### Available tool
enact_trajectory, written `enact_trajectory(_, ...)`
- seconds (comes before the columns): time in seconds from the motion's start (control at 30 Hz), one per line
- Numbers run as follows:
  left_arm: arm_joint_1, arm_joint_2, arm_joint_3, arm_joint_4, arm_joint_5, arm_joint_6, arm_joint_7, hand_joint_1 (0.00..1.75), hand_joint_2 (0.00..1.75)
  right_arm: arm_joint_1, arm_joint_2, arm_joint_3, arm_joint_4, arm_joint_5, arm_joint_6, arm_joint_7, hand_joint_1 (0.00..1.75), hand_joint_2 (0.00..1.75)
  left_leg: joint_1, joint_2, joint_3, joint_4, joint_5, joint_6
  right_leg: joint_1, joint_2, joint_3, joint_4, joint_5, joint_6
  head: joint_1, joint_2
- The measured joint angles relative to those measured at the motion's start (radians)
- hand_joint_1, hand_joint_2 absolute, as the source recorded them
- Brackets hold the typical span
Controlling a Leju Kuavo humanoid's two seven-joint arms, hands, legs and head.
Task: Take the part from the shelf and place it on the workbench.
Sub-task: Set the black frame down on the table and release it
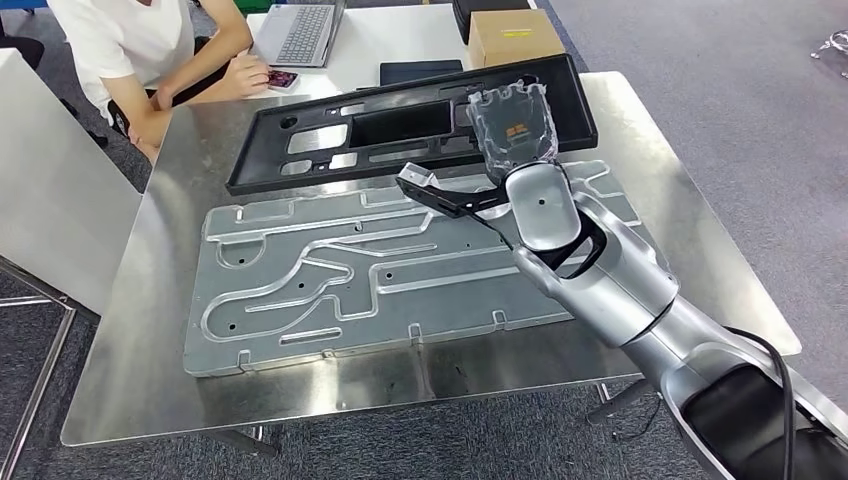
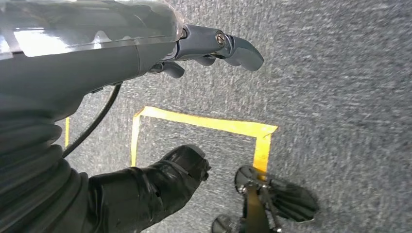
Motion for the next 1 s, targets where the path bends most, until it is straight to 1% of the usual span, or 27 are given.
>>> enact_trajectory(0.03,0.000,0.000,0.000,0.000,0.000,0.000,0.000,0.00,1.75,0.003,0.000,0.000,0.003,0.000,0.000,-0.001,1.75,1.75,0.000,-0.001,0.004,0.002,-0.005,0.000,-0.001,-0.001,-0.014,0.009,0.013,0.001,0.000,0.000)
enact_trajectory(0.07,0.000,0.000,0.000,0.000,0.001,0.000,0.001,0.00,1.75,0.006,0.000,0.000,0.005,0.000,0.000,-0.002,1.75,1.75,0.000,-0.003,0.009,0.005,-0.012,-0.002,-0.001,-0.001,-0.009,-0.019,0.044,0.002,0.000,0.000)
enact_trajectory(0.1,0.000,0.000,0.000,0.000,0.001,0.000,0.001,0.00,1.75,0.007,0.000,0.000,0.006,0.000,0.000,-0.003,1.75,1.75,0.001,-0.004,0.014,0.011,-0.019,-0.005,-0.002,-0.002,0.012,-0.076,0.087,0.001,0.000,0.000)
enact_trajectory(0.13,0.001,0.000,0.000,0.000,0.002,0.000,0.001,0.00,1.75,0.007,0.000,0.000,0.008,-0.001,-0.001,-0.005,1.75,1.75,0.001,-0.006,0.016,0.017,-0.028,-0.009,-0.002,-0.003,0.037,-0.135,0.118,-0.001,0.000,0.000)
enact_trajectory(0.17,0.001,0.000,0.000,0.000,0.002,0.000,0.001,0.00,1.75,0.007,0.001,0.000,0.009,-0.002,-0.002,-0.007,1.75,1.75,-0.001,-0.007,0.015,0.027,-0.036,-0.014,-0.001,-0.003,0.059,-0.187,0.139,-0.005,0.000,0.000)
enact_trajectory(0.2,0.001,0.000,0.000,0.000,0.003,0.000,0.001,0.00,1.75,0.007,0.002,0.000,0.010,-0.003,-0.004,-0.008,1.75,1.75,-0.002,-0.008,0.013,0.033,-0.041,-0.019,0.001,-0.003,0.072,-0.217,0.145,-0.009,-0.001,0.000)
enact_trajectory(0.27,0.000,0.000,0.000,0.000,0.004,0.000,0.001,0.00,1.75,0.010,0.006,0.000,0.013,-0.006,-0.009,-0.012,1.75,1.75,-0.004,-0.009,0.010,0.036,-0.045,-0.028,0.005,-0.001,0.077,-0.231,0.139,-0.019,-0.001,0.000)
enact_trajectory(0.33,0.001,-0.001,0.000,0.000,0.005,0.000,0.001,0.00,1.75,0.014,0.007,0.000,0.016,-0.007,-0.012,-0.014,1.75,1.75,-0.003,-0.007,0.010,0.040,-0.054,-0.038,0.001,-0.001,0.085,-0.239,0.140,-0.029,-0.002,0.000)
enact_trajectory(0.37,0.001,-0.001,0.000,0.000,0.005,0.001,0.001,0.00,1.75,0.014,0.007,0.000,0.018,-0.007,-0.012,-0.015,1.75,1.75,-0.002,-0.006,0.001,0.063,-0.069,-0.044,-0.002,-0.001,0.090,-0.244,0.140,-0.033,-0.005,0.000)
enact_trajectory(0.4,0.000,-0.002,0.000,0.000,0.005,0.002,0.001,0.00,1.75,0.015,0.008,0.000,0.019,-0.008,-0.013,-0.015,1.75,1.75,0.000,-0.004,-0.019,0.105,-0.090,-0.050,-0.004,-0.001,0.095,-0.248,0.140,-0.037,-0.006,0.000)
enact_trajectory(0.47,-0.001,-0.002,0.000,0.000,0.011,0.006,-0.003,0.00,1.75,0.019,0.010,0.000,0.022,-0.009,-0.014,-0.016,1.75,1.75,0.005,-0.003,-0.084,0.228,-0.136,-0.062,-0.004,-0.002,0.101,-0.250,0.136,-0.042,-0.009,0.000)
enact_trajectory(0.5,0.000,-0.001,0.000,0.000,0.017,0.007,-0.007,0.00,1.75,0.023,0.012,0.000,0.025,-0.010,-0.015,-0.017,1.75,1.75,0.008,-0.003,-0.114,0.276,-0.145,-0.066,-0.004,-0.002,0.104,-0.250,0.133,-0.043,-0.009,0.000)
enact_trajectory(0.53,0.001,-0.001,0.000,0.000,0.025,0.007,-0.014,0.00,1.75,0.028,0.013,0.000,0.028,-0.011,-0.016,-0.017,1.75,1.75,0.010,-0.003,-0.129,0.292,-0.135,-0.069,-0.004,-0.001,0.108,-0.250,0.130,-0.044,-0.009,0.000)
enact_trajectory(0.57,0.002,-0.002,0.000,0.000,0.034,0.008,-0.024,0.00,1.75,0.033,0.013,0.000,0.031,-0.011,-0.016,-0.017,1.75,1.75,0.012,-0.003,-0.125,0.268,-0.107,-0.070,-0.004,-0.001,0.113,-0.250,0.126,-0.043,-0.009,0.000)
enact_trajectory(0.6,0.003,-0.002,0.000,0.000,0.041,0.008,-0.036,0.00,1.75,0.036,0.013,0.000,0.033,-0.011,-0.017,-0.018,1.75,1.75,0.013,-0.003,-0.104,0.212,-0.066,-0.070,-0.005,0.000,0.119,-0.250,0.123,-0.041,-0.009,0.000)
enact_trajectory(0.63,0.004,-0.002,0.000,0.000,0.049,0.009,-0.049,0.00,1.75,0.039,0.013,0.000,0.035,-0.011,-0.017,-0.018,1.75,1.75,0.014,-0.003,-0.075,0.143,-0.031,-0.068,-0.005,0.001,0.123,-0.250,0.119,-0.038,-0.009,0.000)
enact_trajectory(0.67,0.004,-0.001,0.001,0.000,0.054,0.011,-0.062,0.00,1.75,0.040,0.013,0.000,0.037,-0.011,-0.018,-0.018,1.75,1.75,0.012,-0.003,-0.048,0.081,-0.007,-0.065,-0.004,0.002,0.125,-0.250,0.117,-0.034,-0.009,0.000)
enact_trajectory(0.7,0.003,-0.001,0.003,0.000,0.058,0.013,-0.071,0.00,1.75,0.041,0.013,-0.001,0.037,-0.012,-0.019,-0.018,1.75,1.75,0.009,-0.004,-0.030,0.042,0.003,-0.060,-0.004,0.003,0.126,-0.252,0.116,-0.030,-0.009,0.000)
enact_trajectory(0.73,0.002,-0.001,0.004,0.000,0.061,0.014,-0.078,0.00,1.75,0.042,0.013,-0.001,0.037,-0.012,-0.020,-0.018,1.75,1.75,0.006,-0.004,-0.022,0.024,0.002,-0.055,-0.003,0.004,0.126,-0.254,0.116,-0.025,-0.009,0.000)
enact_trajectory(0.77,0.001,-0.001,0.005,0.000,0.062,0.015,-0.082,0.00,1.75,0.044,0.013,-0.001,0.038,-0.013,-0.021,-0.017,1.75,1.75,0.003,-0.005,-0.021,0.021,0.000,-0.049,-0.003,0.004,0.126,-0.256,0.116,-0.020,-0.010,0.000)
enact_trajectory(0.83,0.000,-0.001,0.006,0.000,0.064,0.015,-0.086,0.00,1.75,0.049,0.012,-0.001,0.038,-0.014,-0.023,-0.018,1.75,1.75,0.007,-0.004,-0.012,0.010,0.002,-0.036,-0.002,0.004,0.128,-0.254,0.110,-0.009,-0.009,0.000)
enact_trajectory(0.87,0.001,-0.001,0.006,0.000,0.064,0.015,-0.086,0.00,1.75,0.050,0.012,-0.001,0.039,-0.014,-0.023,-0.018,1.75,1.75,0.009,-0.002,-0.007,0.003,0.004,-0.028,-0.002,0.003,0.121,-0.234,0.096,-0.006,-0.007,0.000)
enact_trajectory(0.9,0.001,-0.001,0.006,0.000,0.065,0.015,-0.087,0.00,1.75,0.051,0.011,-0.002,0.039,-0.014,-0.023,-0.018,1.75,1.75,0.011,-0.001,-0.001,-0.002,0.006,-0.021,0.000,0.002,0.103,-0.195,0.074,-0.005,-0.006,0.000)
enact_trajectory(0.93,0.001,-0.001,0.006,0.000,0.066,0.014,-0.087,0.00,1.75,0.053,0.010,-0.003,0.040,-0.014,-0.023,-0.018,1.75,1.75,0.009,0.000,0.001,-0.003,0.005,-0.016,0.000,0.002,0.076,-0.137,0.046,-0.005,-0.004,0.000)
enact_trajectory(0.97,0.001,-0.001,0.006,0.000,0.067,0.014,-0.087,0.00,1.75,0.055,0.010,-0.004,0.041,-0.014,-0.024,-0.017,1.75,1.75,0.007,0.000,0.002,-0.003,0.003,-0.011,0.001,0.001,0.041,-0.070,0.017,-0.006,-0.003,0.000)
enact_trajectory(1.0,0.001,-0.001,0.006,0.000,0.067,0.013,-0.087,0.00,1.75,0.059,0.010,-0.005,0.042,-0.014,-0.024,-0.017,1.75,1.75,0.006,0.000,0.002,-0.001,0.001,-0.009,0.001,0.001,0.009,-0.013,-0.001,-0.006,-0.003,0.000)
